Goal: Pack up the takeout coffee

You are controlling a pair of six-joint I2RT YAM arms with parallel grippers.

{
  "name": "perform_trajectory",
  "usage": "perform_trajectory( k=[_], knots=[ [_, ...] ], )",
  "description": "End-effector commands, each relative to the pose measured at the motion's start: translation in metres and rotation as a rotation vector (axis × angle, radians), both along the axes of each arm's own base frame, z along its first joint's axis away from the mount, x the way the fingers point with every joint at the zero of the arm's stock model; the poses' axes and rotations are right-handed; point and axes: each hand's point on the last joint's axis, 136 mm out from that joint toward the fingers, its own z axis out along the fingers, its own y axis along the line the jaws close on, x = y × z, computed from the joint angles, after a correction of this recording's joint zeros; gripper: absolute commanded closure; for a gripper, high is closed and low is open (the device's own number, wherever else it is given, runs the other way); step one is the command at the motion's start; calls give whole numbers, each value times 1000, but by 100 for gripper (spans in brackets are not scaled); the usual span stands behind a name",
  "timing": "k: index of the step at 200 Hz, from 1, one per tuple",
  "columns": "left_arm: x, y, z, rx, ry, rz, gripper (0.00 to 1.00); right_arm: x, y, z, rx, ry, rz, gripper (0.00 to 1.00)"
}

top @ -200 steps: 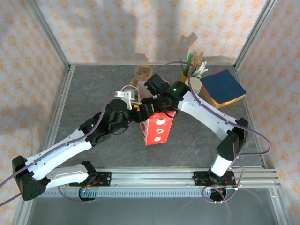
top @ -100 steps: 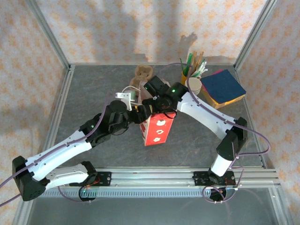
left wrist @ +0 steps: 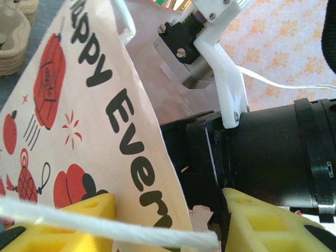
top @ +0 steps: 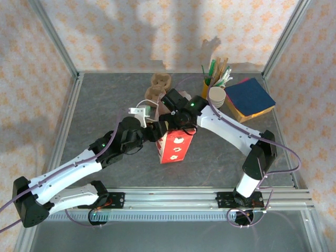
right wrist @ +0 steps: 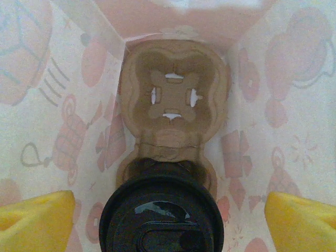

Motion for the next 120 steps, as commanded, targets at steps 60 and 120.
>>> perform_trajectory(
  k=[60,120],
  knots=[
    [-3,34,-52,150,127,80,36,5,-12,21,8,-42,-21,9],
    [-6,33,-30,100,91,59,25,7,-10,23,3,-42,-21,9]
  ],
)
